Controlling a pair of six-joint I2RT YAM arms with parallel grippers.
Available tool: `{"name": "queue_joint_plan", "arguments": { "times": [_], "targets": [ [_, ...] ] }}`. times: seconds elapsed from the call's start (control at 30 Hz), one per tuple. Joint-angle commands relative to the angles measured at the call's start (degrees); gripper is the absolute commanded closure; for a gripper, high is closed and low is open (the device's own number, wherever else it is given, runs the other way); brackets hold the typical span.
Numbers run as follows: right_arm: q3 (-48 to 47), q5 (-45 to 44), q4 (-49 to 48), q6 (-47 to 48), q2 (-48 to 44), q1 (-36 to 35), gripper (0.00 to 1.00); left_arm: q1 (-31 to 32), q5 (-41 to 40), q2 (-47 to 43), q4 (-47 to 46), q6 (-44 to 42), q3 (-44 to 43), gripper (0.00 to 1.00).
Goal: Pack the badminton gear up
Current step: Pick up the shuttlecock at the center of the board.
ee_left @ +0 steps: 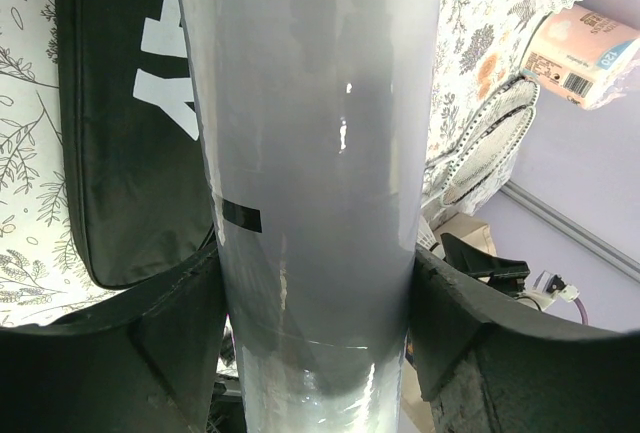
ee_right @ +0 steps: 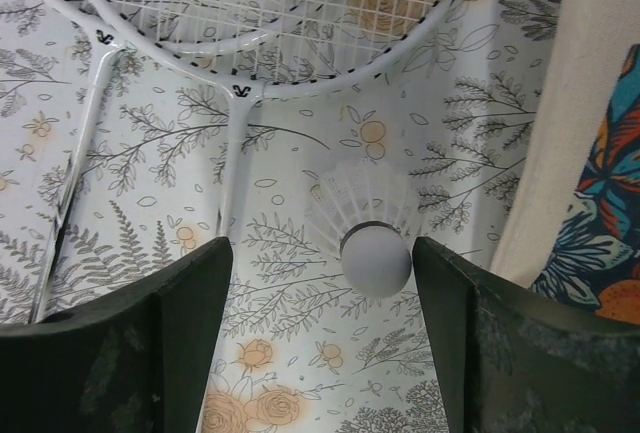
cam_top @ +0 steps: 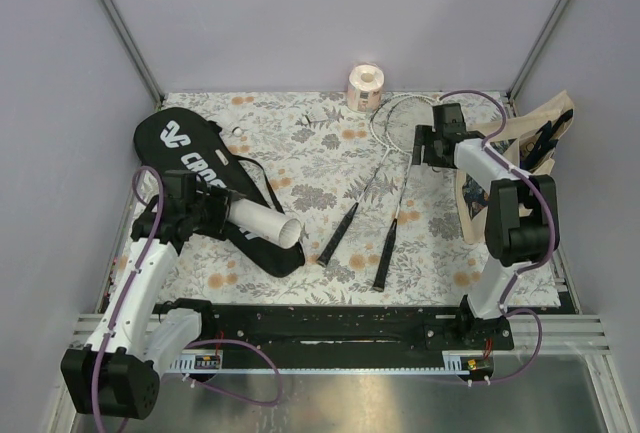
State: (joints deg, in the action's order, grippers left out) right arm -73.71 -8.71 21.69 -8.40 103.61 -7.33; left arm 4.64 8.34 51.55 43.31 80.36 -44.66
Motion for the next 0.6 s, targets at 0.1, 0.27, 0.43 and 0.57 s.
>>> {"name": "queue_joint_plan", "arguments": {
  "times": [0.1,0.27,0.43,0.57],
  "targets": [
    [3.2,11.7,-4.7,-3.6,-4.7,0.3,0.23,-0.9,0.3,0.0,-2.4,-1.1,-3.2,0.36],
    [5.2,16.2,-5.9,-4.7,-7.0,0.3,0.25,-1.0,0.9,0.3,-2.7,-1.3,-3.2,0.36],
    [5.8,21.0,-8.1,-5.1,-8.9,0.1,0.27,-1.2,1.0,0.2,-2.7,-1.4,-3.0,0.36],
    [4.7,23.4,-8.2,-7.1,-8.0,0.0,0.29,-1.5,1.2,0.2,-2.8,-1.3,-2.6,0.36]
  ]
}}
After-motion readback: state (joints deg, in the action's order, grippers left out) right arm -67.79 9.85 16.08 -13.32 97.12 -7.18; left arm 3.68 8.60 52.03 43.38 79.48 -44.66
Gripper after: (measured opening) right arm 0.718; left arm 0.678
